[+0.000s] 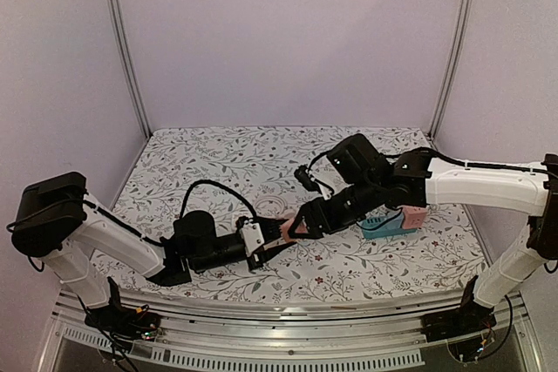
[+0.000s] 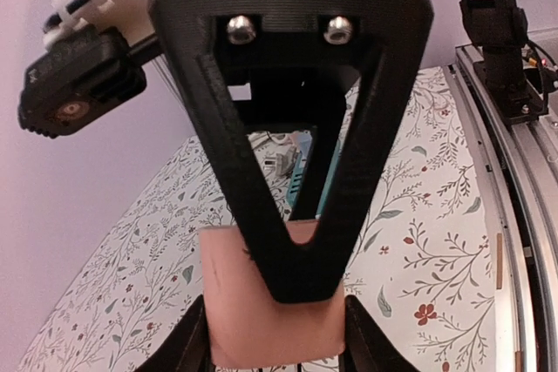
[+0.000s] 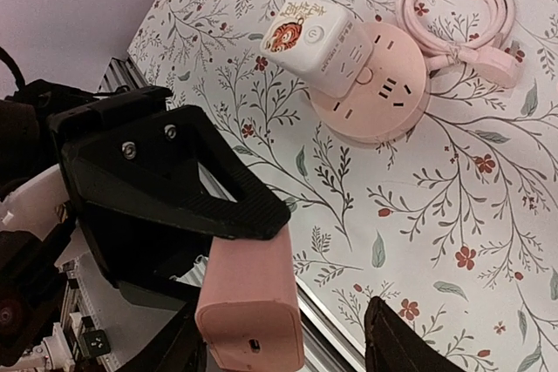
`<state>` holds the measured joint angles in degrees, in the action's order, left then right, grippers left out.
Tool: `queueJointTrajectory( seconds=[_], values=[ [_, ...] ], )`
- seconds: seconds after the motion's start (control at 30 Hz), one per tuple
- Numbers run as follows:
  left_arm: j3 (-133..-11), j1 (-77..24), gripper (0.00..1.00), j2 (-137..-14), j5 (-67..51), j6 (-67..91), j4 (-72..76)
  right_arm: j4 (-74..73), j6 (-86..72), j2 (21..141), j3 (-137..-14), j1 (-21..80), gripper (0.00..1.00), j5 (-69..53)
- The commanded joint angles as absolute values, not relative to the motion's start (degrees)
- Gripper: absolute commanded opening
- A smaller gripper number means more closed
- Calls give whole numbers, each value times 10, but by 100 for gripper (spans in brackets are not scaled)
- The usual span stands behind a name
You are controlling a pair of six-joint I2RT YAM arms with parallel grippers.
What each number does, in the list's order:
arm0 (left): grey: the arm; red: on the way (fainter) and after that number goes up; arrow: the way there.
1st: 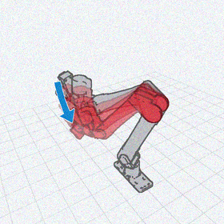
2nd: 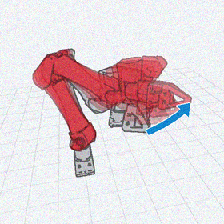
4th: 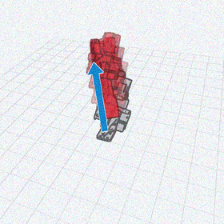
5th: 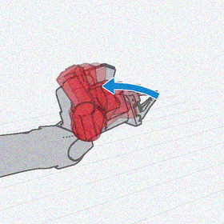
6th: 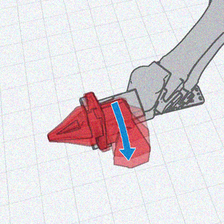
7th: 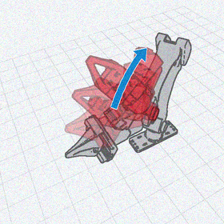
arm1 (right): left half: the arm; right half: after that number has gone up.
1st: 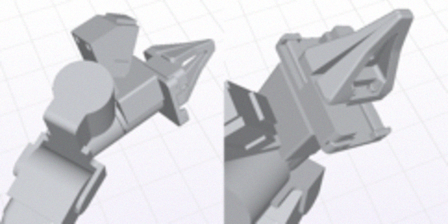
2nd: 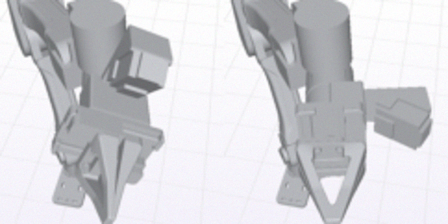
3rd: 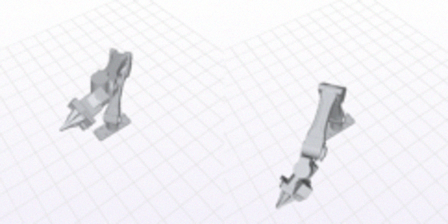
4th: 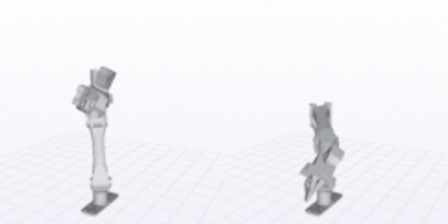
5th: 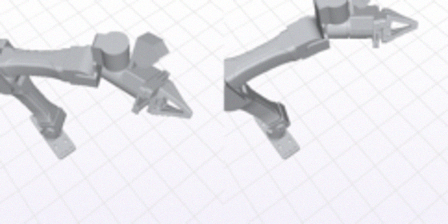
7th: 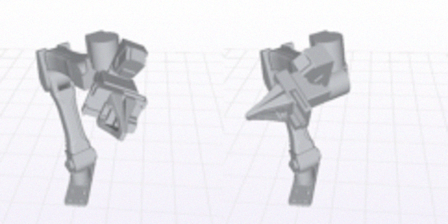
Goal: Insert the plug
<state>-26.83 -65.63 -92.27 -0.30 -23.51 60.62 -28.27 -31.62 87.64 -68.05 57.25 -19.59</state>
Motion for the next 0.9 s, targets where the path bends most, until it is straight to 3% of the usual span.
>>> queueJointTrajectory(
  seconds=[0.0,0.17,0.47,0.87],
  values=[
    [-272,-664,0,-925,21,-226,620,-272,-316,895,-694,584,58,-190],
    [-272,-664,0,-925,13,-225,619,-267,-314,898,-696,584,48,-185],
    [-271,-664,0,-925,11,-228,618,-256,-314,887,-698,584,52,-173],
    [-274,-664,0,-930,10,-228,618,-245,-316,884,-701,585,46,-163]
  ],
)
